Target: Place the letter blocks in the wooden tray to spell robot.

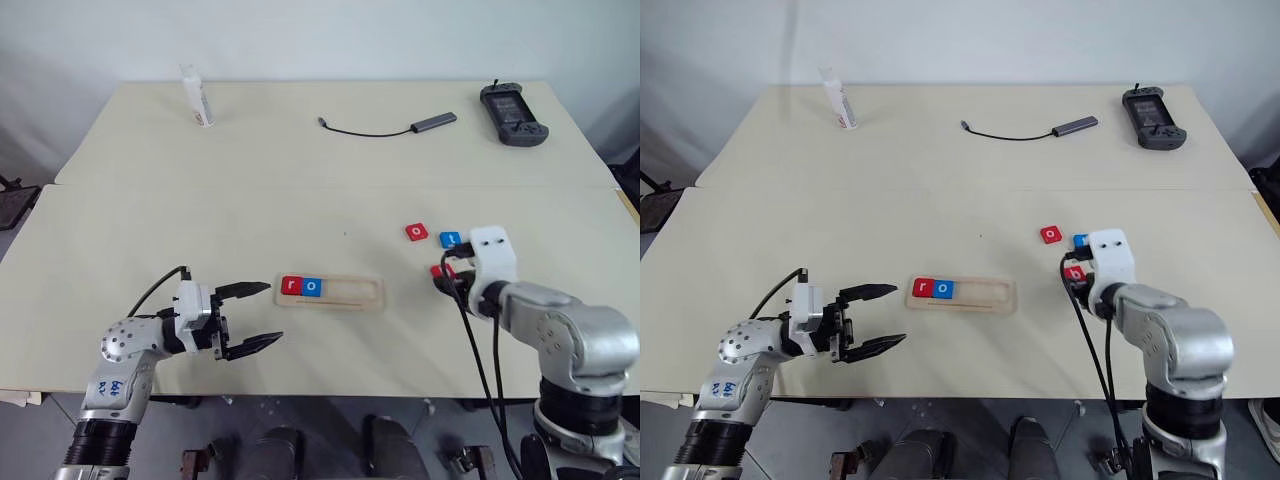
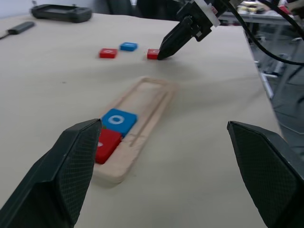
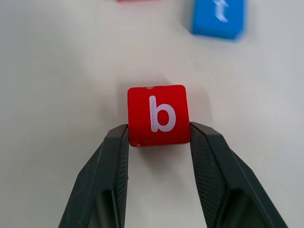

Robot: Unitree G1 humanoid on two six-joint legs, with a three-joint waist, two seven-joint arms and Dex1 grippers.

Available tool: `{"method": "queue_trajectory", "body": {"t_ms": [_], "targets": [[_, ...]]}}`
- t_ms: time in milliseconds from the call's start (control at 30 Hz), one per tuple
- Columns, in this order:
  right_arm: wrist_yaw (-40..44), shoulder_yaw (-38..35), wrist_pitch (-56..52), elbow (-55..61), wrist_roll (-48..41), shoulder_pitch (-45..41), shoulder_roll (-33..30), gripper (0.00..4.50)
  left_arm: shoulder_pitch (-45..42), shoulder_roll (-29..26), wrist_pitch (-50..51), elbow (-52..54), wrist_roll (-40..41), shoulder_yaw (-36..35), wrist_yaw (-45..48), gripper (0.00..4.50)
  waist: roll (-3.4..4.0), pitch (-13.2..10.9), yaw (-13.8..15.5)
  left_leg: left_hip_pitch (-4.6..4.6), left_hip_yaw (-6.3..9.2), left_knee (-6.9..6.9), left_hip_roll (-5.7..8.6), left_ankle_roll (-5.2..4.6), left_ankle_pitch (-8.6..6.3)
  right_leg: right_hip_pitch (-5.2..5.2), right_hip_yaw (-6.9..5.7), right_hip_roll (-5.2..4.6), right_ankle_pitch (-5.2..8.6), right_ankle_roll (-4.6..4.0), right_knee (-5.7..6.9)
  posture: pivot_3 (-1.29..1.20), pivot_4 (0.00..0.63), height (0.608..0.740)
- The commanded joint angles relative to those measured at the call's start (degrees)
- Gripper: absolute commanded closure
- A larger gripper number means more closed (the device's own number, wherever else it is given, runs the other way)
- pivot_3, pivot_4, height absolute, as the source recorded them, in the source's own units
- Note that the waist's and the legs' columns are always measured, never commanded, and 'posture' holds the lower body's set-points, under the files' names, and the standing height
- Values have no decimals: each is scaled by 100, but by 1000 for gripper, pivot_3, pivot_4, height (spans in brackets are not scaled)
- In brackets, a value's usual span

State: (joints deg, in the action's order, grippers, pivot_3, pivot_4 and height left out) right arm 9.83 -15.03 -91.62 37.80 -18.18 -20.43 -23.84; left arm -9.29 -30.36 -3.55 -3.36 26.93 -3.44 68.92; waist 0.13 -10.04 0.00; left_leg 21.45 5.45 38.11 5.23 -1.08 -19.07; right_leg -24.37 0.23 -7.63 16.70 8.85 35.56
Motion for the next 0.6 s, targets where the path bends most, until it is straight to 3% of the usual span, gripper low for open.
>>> {"method": "queue_trajectory", "body": {"t_ms": [33,167,400,467,533,600], "targets": [[-222,-204,-88,753,-50,379,294,3032,-238,26,20,-253,65,56,214,0,0,0,-8,0,0,-1,-1,0,0,0,0,1,0,0,0,0,150,740],[-549,-132,-88,1002,-8,668,839,3032,-427,33,50,-436,32,124,356,0,0,0,-38,-1,-11,-2,-1,1,0,-9,9,3,0,0,5,0,150,740],[-705,16,-88,947,-101,576,1308,736,-453,-47,97,-400,11,79,371,0,-3,2,-30,-2,-11,0,-1,1,1,-10,11,4,0,0,8,0,150,740],[-220,-102,-88,932,-434,543,781,123,-401,-57,110,-307,12,42,297,0,-3,1,-24,-1,-11,1,-1,1,1,-10,11,3,0,0,8,0,150,740],[187,-198,-88,903,-738,541,306,54,-379,-56,108,-268,10,30,251,0,-3,1,-20,-1,-11,0,1,1,1,-9,11,1,0,0,6,0,150,740],[973,-231,-37,794,-1105,537,-766,54,-349,-57,83,-232,3,15,209,0,-3,1,-6,-1,-11,0,2,-1,0,-7,10,0,0,0,3,0,150,740]]}}
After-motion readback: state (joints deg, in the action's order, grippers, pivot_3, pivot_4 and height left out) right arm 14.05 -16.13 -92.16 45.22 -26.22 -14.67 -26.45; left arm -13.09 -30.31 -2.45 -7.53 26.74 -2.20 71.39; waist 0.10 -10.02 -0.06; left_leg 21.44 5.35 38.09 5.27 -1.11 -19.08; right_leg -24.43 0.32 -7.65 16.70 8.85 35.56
